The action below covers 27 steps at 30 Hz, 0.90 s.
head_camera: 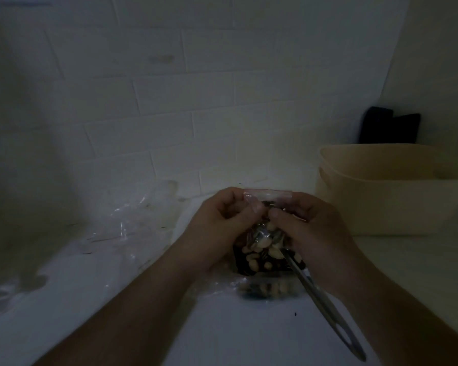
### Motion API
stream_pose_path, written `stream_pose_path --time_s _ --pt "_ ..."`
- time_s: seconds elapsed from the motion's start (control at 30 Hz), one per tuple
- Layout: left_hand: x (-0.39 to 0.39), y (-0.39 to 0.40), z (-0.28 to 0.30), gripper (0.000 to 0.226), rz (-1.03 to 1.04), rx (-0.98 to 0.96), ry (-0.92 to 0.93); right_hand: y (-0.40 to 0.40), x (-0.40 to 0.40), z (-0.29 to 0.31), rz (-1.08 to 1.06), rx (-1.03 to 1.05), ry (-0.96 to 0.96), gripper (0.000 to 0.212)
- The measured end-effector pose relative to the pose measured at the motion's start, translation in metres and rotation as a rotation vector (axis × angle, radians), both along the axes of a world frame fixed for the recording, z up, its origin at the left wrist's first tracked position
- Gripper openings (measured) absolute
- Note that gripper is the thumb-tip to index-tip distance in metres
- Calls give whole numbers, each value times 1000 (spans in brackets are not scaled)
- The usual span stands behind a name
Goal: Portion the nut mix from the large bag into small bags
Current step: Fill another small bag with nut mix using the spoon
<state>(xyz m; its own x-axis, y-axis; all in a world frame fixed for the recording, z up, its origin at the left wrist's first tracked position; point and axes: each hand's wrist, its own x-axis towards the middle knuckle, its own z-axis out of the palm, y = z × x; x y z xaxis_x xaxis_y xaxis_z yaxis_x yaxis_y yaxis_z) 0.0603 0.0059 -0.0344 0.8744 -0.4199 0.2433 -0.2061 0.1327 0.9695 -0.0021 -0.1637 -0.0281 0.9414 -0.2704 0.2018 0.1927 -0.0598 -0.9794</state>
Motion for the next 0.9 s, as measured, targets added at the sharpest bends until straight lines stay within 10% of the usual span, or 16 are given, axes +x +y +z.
stream_pose_path --time_s 0.9 --pt "10 2 -1 21 216 38 -112 -6 1 5 -107 -119 -24 10"
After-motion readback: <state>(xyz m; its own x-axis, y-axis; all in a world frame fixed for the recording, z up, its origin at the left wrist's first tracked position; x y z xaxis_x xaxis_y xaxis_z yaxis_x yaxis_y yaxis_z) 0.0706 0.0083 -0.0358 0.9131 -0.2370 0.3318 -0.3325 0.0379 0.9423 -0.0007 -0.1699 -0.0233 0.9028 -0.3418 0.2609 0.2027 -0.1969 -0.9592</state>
